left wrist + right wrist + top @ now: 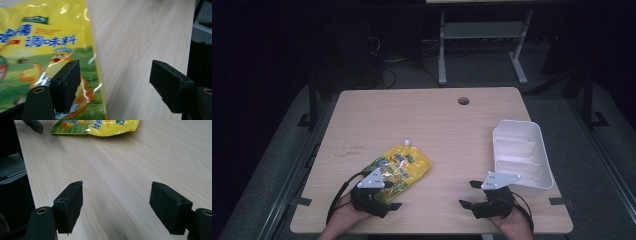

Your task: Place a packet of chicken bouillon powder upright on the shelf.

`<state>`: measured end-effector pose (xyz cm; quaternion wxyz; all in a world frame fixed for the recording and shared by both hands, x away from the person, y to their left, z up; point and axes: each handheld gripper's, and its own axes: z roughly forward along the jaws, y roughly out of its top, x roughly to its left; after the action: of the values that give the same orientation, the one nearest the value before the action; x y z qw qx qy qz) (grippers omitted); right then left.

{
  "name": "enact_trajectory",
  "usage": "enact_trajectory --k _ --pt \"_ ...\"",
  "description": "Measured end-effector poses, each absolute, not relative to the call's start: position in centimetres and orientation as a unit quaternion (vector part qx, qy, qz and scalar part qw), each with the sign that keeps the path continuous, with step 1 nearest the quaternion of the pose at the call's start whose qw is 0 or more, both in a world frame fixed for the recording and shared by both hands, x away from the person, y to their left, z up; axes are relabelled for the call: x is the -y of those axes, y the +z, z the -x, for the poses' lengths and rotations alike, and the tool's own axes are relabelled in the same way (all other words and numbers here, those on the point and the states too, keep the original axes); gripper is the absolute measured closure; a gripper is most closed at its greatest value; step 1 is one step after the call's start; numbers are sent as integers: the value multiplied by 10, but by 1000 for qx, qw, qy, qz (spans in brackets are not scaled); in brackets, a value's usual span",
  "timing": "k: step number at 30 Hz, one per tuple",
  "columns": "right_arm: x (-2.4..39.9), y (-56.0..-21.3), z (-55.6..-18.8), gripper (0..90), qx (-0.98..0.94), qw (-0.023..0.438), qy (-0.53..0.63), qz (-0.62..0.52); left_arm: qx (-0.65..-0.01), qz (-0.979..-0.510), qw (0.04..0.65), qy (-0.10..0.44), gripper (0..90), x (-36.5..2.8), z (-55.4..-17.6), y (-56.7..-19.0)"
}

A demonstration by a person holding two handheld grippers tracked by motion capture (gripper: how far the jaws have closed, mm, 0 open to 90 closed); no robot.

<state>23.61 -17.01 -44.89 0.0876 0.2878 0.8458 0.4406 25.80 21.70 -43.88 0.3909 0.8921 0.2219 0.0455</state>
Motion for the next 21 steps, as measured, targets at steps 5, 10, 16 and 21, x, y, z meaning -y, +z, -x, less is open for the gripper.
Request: enact_trajectory --k 5,10,16,21 --pt "170 -450 -239 265 -846 87 440 -289 -249 -888 379 81 247 -232 -265 -435" --pt "169 -451 -238 265 -846 83 441 -288 -269 -880 379 94 261 -242 -268 -433" --pt "161 -451 -237 265 -855 93 429 -278 -289 -871 383 107 319 -260 -274 -433" --pt "156 -452 -238 265 -861 95 420 -269 -304 -862 391 106 405 -271 -280 -436"
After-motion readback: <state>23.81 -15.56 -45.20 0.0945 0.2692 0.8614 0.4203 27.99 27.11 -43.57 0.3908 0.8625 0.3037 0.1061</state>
